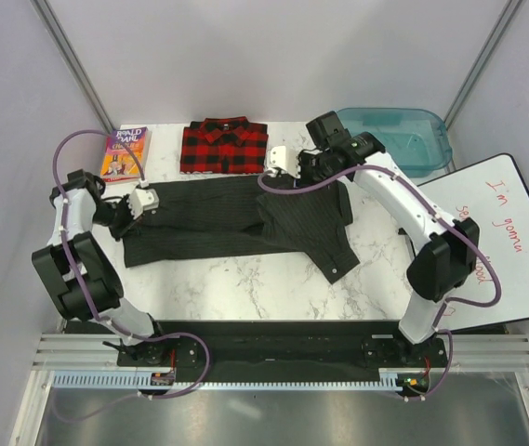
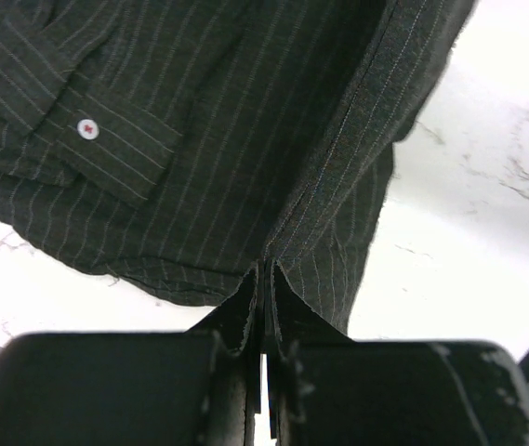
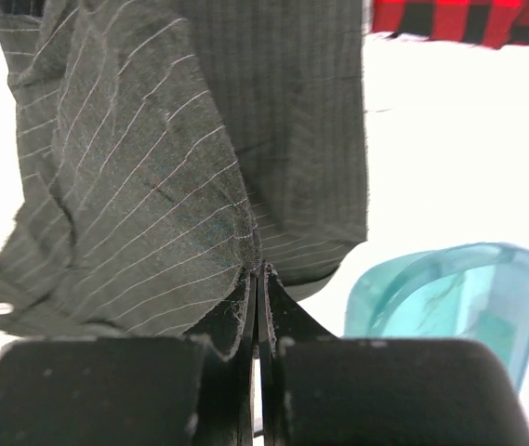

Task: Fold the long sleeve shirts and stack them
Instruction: Fold the shirt

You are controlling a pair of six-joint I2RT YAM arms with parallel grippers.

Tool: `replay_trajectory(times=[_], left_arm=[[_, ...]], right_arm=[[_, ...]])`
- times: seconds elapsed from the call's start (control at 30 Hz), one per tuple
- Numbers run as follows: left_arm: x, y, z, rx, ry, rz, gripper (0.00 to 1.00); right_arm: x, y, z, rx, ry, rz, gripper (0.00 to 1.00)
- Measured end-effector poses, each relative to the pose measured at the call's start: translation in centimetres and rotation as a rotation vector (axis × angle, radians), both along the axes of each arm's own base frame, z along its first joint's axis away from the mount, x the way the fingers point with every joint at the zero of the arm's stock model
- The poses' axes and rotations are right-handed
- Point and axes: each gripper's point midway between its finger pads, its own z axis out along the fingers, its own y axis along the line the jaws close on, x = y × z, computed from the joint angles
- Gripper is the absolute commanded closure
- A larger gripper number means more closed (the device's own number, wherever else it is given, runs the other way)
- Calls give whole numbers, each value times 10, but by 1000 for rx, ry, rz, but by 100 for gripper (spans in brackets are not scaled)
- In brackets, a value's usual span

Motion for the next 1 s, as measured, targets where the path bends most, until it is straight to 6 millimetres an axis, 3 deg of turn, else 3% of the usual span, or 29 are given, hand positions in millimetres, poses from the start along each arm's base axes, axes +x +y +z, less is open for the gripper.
replay_trajectory(times=[0.1, 0.23, 0.43, 0.73, 0.8, 1.0], left_arm=[[17, 4, -4, -3, 4, 29, 98], [25, 0, -15, -6, 31, 39, 98], [35, -6, -34, 3, 73, 48, 98], [46, 4, -53, 30, 108, 110, 96], [52, 7, -56, 30, 113, 140, 93], [63, 9, -56, 40, 110, 188, 71]], right_arm=[[21, 5, -1, -2, -16, 11, 100], [41, 11, 2, -3, -47, 31, 100], [59, 19, -5, -26, -69, 61, 100], [78, 22, -29, -72, -61, 54, 99], [84, 23, -36, -77, -65, 43, 99], [96, 25, -47, -72, -71, -8, 95]])
